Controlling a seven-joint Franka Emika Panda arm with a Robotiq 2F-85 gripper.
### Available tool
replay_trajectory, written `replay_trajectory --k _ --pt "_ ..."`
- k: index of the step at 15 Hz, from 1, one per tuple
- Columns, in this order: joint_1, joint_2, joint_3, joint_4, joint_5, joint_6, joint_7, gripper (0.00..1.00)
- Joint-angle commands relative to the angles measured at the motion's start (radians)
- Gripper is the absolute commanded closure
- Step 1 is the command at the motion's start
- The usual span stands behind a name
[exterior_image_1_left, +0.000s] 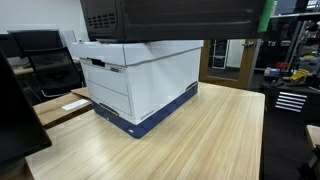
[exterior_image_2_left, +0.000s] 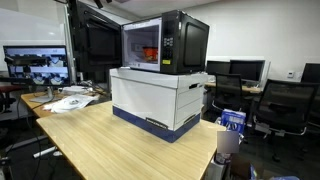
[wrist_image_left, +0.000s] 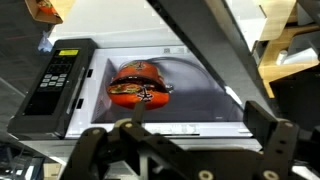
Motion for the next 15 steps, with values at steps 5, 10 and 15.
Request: replay_trajectory --k 5,10,15 --pt "-0.092 0.061 -0.011 -0.029 -0.139 0.054 0.137 0.0" --pt "-0.11 0.089 -0.022 -0.049 -0.182 0.037 0.184 0.0" --pt "-0.097 0.113 -0.034 -0.061 -0.163 0.009 0.171 0.08"
